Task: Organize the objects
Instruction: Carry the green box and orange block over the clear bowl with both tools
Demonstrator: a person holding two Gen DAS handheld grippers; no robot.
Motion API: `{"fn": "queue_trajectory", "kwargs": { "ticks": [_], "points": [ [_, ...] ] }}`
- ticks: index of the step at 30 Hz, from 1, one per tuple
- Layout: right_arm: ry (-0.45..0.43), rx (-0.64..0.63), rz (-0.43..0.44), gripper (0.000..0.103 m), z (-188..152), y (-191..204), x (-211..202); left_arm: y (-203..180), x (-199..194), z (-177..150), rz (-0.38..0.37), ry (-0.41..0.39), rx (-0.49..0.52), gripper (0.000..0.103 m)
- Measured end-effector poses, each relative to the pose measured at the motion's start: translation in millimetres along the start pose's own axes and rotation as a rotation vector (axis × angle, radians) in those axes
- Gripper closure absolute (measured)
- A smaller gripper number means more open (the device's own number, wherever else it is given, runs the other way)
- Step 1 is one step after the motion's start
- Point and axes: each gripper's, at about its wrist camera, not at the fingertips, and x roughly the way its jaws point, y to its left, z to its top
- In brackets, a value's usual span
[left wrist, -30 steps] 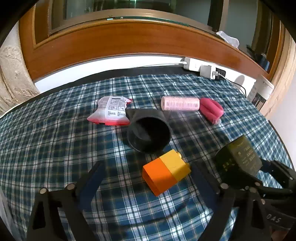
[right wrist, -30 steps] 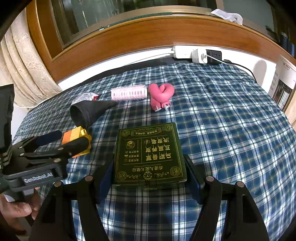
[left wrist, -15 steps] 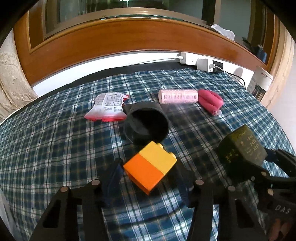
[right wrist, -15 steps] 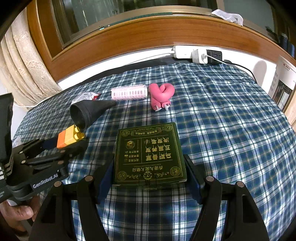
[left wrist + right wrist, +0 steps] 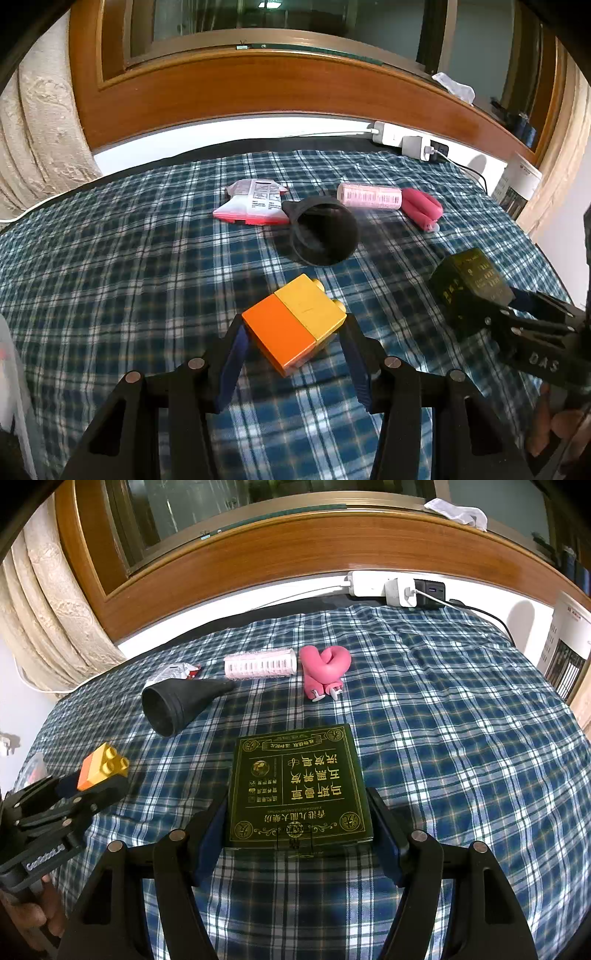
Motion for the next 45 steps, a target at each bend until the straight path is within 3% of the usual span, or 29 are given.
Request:
{"fn": "queue_trajectory", "kwargs": {
  "ticks": [10, 28, 45],
  "points": [
    [-0.002, 0.002, 0.020, 0.032, -0.6, 0.1, -0.2, 10.9, -18.6, -11.8, 0.010, -0.015, -0.017, 0.050],
    [-0.003, 0.007, 0.137, 0.033, -5.0, 7.3, -2.2, 58.4, -67.4, -31.9, 0.076, -0.094, -0.089, 0.050],
    [-0.028, 0.005, 0.188, 0.033, -21.5, 36.6, -14.6, 155.8, -125.5, -61.5, 0.196, -0.170, -0.246, 0.050]
  ]
}}
